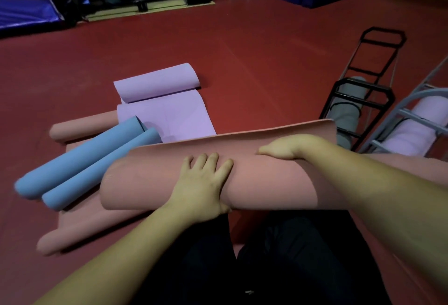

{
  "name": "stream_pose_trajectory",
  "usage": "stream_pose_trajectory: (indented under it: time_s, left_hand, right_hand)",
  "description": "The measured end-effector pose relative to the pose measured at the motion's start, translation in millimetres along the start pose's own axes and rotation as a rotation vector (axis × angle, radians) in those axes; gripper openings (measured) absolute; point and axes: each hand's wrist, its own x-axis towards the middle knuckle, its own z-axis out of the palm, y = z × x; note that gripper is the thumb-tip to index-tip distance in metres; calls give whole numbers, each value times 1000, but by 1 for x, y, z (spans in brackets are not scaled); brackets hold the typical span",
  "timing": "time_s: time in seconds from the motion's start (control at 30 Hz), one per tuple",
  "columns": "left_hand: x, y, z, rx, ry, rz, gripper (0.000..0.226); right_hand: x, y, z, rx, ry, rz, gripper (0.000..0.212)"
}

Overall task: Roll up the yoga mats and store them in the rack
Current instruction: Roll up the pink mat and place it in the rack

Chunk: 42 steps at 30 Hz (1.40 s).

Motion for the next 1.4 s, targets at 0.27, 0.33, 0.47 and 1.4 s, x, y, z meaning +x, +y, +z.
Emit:
stream_pose_trajectory:
  time_s: [0.27, 0.33, 0.47, 1.4]
  left_hand:
    - [37, -14, -17, -108, -262, 2, 117]
    - [54, -22, -20, -178, -355, -3, 120]
    - [77, -31, -21, -297, -492, -4, 119]
    - [29, 10, -19, -200, 224, -125, 68]
  right_hand:
    - [-1, 0, 21, -91, 415, -58, 47]
    - [-2, 1, 32, -83, 448, -68, 56]
    - [0, 4, 35, -70, 437, 1, 68]
    - [74, -2, -48, -226, 43, -1, 41]
